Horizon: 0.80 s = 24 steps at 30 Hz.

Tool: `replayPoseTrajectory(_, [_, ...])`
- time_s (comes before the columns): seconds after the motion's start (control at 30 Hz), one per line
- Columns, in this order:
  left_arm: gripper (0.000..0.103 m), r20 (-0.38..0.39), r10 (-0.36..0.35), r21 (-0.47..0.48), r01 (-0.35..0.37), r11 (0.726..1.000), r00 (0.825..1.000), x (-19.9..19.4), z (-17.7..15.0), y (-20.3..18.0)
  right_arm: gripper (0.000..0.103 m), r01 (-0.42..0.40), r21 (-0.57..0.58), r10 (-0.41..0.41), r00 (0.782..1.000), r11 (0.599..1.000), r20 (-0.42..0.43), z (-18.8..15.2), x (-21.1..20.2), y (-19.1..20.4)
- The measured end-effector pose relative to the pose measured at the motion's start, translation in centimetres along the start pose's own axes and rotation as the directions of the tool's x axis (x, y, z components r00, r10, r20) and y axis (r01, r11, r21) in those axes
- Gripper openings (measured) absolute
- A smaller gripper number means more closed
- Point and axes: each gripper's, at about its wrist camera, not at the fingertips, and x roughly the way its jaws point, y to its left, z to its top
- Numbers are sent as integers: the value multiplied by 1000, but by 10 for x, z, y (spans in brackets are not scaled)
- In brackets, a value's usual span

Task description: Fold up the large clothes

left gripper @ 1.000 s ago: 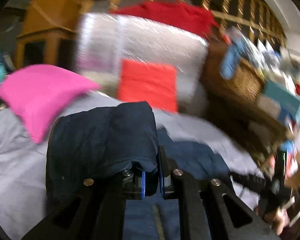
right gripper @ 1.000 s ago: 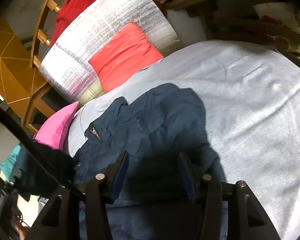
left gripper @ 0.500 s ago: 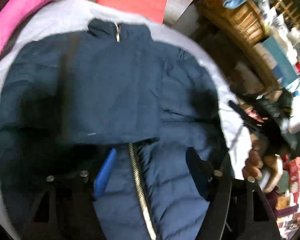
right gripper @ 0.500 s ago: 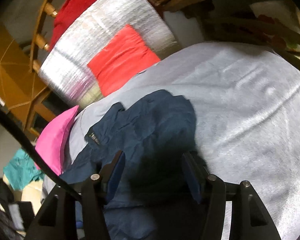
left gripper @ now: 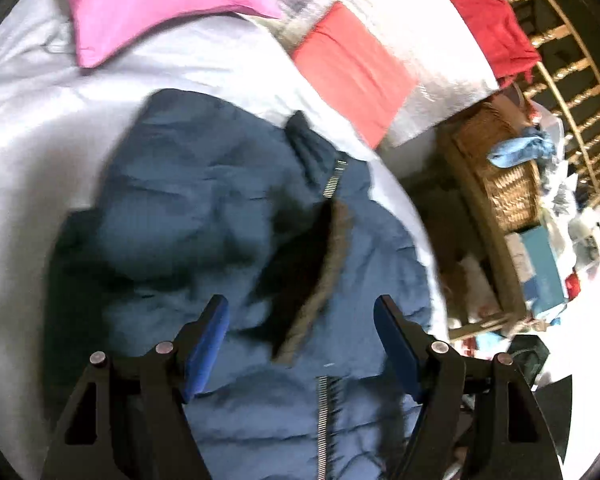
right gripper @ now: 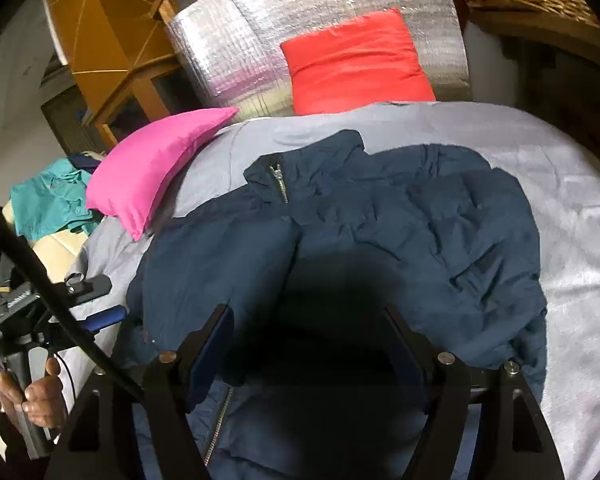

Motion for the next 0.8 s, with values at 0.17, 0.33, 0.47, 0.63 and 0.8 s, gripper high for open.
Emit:
replayPoseTrajectory(0.17, [75,-53,-52,14,53,998,997,28,-2,-17,78,2,97,-4,1000,995,17,6,-7,-26])
replayPoseTrajectory(0.33, [75,-76,-64,25,66,998,995,41,-12,-30,78,0,129,-5,999,992,37,10,-20,-49])
replayPoseTrajectory(0.47, [75,-77,-130,42,134,990,989,40,-17,-54,82,14,20,-14,1000,1000,3,9,-20,-45])
replayPoseTrajectory(0.63, [76,-106,-274,174,289,941,956,29,-34,-121,82,72,50,-69,995,996,-69,6,-12,-62])
replayPoseTrajectory(0.8, [77,-171,-262,309,305,901,950,41,-56,-164,82,102,94,-94,992,990,-83,2,-23,-90])
